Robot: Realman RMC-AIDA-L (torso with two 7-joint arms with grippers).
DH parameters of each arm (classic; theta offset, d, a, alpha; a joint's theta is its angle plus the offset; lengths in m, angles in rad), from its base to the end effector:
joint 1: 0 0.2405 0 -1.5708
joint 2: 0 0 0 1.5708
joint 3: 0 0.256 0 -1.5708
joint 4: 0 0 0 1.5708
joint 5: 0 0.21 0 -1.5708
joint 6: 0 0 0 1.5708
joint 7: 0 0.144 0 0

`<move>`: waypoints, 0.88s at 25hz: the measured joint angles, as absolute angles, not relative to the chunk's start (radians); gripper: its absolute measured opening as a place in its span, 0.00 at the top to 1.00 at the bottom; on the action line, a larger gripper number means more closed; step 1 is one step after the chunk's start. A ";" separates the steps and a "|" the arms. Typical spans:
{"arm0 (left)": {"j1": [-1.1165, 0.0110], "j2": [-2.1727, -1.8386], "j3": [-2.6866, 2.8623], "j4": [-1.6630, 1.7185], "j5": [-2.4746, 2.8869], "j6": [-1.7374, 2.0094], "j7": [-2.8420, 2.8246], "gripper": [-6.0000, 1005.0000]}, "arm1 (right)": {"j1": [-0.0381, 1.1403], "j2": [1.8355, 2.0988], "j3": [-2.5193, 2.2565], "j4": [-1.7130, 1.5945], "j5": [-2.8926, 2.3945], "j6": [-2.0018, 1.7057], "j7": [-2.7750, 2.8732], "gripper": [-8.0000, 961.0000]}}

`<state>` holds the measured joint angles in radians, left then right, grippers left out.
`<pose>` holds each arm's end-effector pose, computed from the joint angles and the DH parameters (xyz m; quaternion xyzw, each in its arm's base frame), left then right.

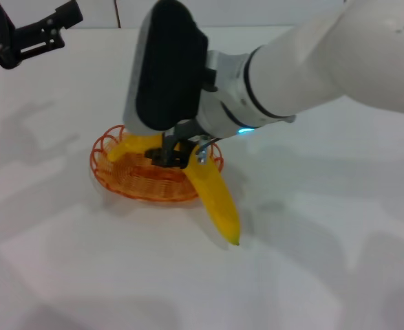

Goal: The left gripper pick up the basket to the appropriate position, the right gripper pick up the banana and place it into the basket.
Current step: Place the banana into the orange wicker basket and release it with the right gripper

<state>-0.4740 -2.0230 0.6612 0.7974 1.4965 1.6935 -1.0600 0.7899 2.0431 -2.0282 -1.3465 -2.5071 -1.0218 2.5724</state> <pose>-0.2248 0.3419 0.0975 -0.8690 0.0289 -0.3955 0.2960 0.0633 0.3444 -0.1076 -0.9748 -0.0246 -0.1220 0.1853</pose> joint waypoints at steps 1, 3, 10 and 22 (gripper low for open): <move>-0.476 -2.024 0.662 0.797 1.497 1.692 -1.060 0.11 | 0.801 2.043 -2.037 -1.333 -2.502 -1.009 2.572 0.46; -0.481 -2.026 0.662 0.796 1.498 1.691 -1.060 0.11 | 0.818 2.044 -2.055 -1.309 -2.495 -0.979 2.572 0.46; -0.495 -2.027 0.663 0.790 1.508 1.690 -1.060 0.11 | 0.858 2.047 -2.105 -1.242 -2.491 -0.890 2.572 0.46; -0.508 -2.029 0.663 0.778 1.526 1.689 -1.054 0.11 | 0.873 2.046 -2.112 -1.207 -2.496 -0.858 2.573 0.45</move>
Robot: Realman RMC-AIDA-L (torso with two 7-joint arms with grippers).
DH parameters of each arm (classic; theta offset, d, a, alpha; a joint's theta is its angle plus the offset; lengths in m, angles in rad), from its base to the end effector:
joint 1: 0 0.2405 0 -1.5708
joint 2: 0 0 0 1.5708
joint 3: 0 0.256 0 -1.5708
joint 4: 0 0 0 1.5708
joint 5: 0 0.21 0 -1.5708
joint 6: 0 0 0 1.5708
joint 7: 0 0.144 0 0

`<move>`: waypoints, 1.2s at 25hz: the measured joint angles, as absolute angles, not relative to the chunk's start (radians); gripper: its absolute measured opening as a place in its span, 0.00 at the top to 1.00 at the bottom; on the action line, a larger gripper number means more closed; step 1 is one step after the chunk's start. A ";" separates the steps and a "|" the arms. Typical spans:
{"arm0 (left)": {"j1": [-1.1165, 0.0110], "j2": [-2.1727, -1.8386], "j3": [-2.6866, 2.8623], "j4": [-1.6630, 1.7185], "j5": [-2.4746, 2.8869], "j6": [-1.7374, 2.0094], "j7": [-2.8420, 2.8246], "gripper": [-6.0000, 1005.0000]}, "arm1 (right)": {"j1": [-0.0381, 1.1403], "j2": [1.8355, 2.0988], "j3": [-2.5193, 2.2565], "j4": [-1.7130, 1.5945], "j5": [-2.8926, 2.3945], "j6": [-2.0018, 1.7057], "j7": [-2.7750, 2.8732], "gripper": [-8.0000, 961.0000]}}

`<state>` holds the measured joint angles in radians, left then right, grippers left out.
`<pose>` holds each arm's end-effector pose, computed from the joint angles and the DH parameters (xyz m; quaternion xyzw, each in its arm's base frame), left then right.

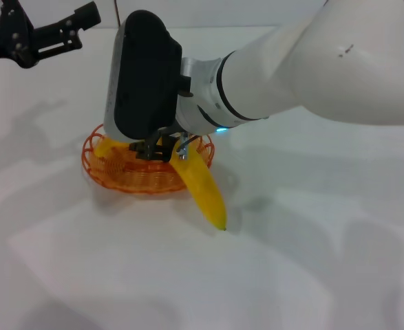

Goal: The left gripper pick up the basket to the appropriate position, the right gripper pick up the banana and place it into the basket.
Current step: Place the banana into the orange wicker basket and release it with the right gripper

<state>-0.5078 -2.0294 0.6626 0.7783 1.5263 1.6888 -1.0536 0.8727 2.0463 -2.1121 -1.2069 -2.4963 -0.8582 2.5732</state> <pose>-0.2169 0.3482 0.0885 -0.8748 0.0331 -0.3933 0.2811 0.0593 0.3558 -0.1294 -0.9710 -0.0613 -0.1160 0.1998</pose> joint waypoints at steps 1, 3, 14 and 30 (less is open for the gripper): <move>-0.508 -2.029 0.663 0.777 1.526 1.689 -1.052 0.11 | 0.873 2.046 -2.111 -1.207 -2.497 -0.857 2.574 0.45; -0.508 -2.029 0.663 0.776 1.526 1.689 -1.051 0.11 | 0.873 2.046 -2.109 -1.207 -2.498 -0.856 2.576 0.45; -0.508 -2.029 0.663 0.776 1.526 1.689 -1.051 0.11 | 0.874 2.044 -2.099 -1.207 -2.501 -0.855 2.584 0.37; -0.485 -2.029 0.655 0.776 1.523 1.692 -1.049 0.11 | 0.807 2.038 -2.010 -1.285 -2.540 -0.891 2.577 0.07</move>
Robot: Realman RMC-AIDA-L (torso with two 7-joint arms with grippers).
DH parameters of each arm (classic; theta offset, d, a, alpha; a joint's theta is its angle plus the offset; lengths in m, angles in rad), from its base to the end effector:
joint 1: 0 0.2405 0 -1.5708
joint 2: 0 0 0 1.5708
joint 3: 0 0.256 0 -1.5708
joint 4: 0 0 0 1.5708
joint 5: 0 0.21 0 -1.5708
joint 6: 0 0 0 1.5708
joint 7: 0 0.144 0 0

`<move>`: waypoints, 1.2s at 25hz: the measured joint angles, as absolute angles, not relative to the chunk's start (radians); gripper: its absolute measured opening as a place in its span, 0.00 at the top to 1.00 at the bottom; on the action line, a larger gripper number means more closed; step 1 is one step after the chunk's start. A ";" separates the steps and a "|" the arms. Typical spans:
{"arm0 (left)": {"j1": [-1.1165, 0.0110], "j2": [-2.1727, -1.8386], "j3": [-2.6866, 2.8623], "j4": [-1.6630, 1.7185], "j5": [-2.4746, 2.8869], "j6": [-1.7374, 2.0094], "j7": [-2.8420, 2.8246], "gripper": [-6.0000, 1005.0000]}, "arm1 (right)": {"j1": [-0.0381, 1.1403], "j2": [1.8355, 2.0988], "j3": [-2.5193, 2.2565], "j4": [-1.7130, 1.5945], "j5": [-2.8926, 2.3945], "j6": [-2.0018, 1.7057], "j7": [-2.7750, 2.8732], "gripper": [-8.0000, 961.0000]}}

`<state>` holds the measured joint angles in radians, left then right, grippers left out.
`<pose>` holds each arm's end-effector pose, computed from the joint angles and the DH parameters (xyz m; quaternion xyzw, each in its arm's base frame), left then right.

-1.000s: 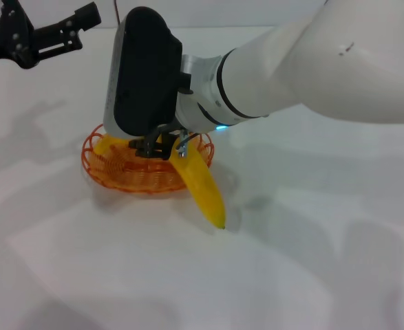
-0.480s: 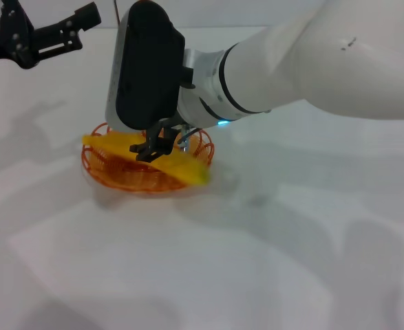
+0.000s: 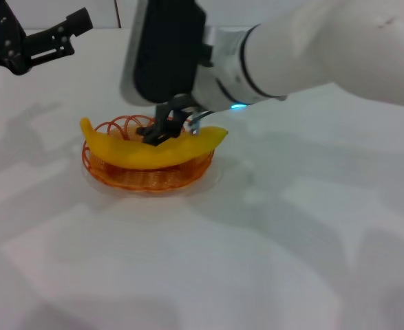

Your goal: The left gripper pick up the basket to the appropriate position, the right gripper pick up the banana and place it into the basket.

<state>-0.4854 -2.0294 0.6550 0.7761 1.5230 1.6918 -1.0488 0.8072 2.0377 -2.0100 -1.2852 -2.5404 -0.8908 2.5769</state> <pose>-0.2251 0.3430 0.0899 -0.8728 0.0247 -0.3925 0.2891 0.0604 0.3676 -0.1035 -0.9672 -0.0294 -0.0941 0.2342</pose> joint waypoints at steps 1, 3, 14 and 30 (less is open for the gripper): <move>-0.485 -2.029 0.654 0.776 1.522 1.693 -1.049 0.11 | 0.789 2.037 -1.994 -1.306 -2.555 -0.898 2.576 0.07; -0.484 -2.029 0.654 0.776 1.520 1.695 -1.049 0.11 | 0.754 2.037 -1.970 -1.337 -2.584 -0.911 2.576 0.07; -0.465 -2.029 0.659 0.780 1.515 1.707 -1.049 0.11 | 0.538 2.035 -1.828 -1.472 -2.570 -0.913 2.487 0.07; -0.421 -2.042 0.661 0.749 1.492 1.733 -1.031 0.11 | 0.271 2.037 -1.641 -1.485 -2.036 -0.809 1.954 0.07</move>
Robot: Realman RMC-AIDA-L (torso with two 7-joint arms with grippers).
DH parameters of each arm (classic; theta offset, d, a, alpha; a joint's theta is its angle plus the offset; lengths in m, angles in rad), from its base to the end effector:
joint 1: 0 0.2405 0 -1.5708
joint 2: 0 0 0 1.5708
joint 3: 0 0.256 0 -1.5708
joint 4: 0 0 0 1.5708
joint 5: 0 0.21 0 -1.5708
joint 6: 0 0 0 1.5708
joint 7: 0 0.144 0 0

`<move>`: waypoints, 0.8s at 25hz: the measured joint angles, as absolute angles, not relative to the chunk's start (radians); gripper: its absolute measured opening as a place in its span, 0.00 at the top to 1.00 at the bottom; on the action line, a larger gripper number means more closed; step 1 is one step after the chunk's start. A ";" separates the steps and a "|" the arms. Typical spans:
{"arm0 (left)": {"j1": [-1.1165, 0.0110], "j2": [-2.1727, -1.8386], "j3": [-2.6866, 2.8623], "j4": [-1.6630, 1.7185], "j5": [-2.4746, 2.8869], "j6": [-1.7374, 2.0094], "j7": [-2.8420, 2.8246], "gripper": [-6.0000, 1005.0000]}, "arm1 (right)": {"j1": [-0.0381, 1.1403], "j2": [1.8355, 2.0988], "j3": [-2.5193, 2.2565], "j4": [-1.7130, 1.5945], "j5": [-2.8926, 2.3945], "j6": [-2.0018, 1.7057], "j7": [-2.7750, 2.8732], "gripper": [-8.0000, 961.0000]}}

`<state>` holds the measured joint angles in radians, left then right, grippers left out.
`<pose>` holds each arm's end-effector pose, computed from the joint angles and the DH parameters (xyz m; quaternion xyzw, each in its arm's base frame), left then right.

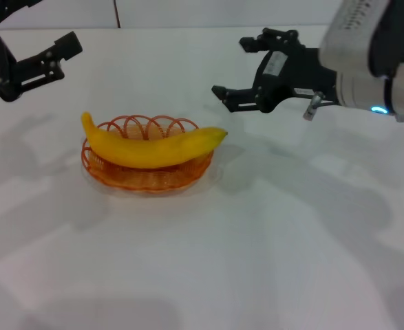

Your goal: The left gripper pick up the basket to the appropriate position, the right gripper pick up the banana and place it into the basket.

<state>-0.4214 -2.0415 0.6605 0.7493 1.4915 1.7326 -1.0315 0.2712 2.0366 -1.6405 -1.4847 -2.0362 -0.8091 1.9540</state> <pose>-0.2417 0.3220 0.0837 -0.8652 0.0031 -0.4097 0.2890 0.1544 0.3512 -0.0093 -0.9430 0.0736 0.0951 0.3102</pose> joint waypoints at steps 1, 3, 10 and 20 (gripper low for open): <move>-0.420 -2.041 0.659 0.735 1.486 1.736 -1.021 0.11 | 0.257 2.037 -1.638 -1.479 -2.005 -0.794 1.926 0.07; -0.415 -2.042 0.657 0.724 1.485 1.740 -1.009 0.11 | 0.239 2.036 -1.630 -1.464 -1.939 -0.778 1.874 0.07; -0.400 -2.043 0.657 0.699 1.480 1.745 -1.005 0.11 | 0.200 2.035 -1.547 -1.331 -1.607 -0.793 1.592 0.07; -0.383 -2.043 0.654 0.626 1.433 1.753 -0.948 0.11 | 0.198 2.034 -1.402 -0.990 -1.163 -1.008 1.124 0.07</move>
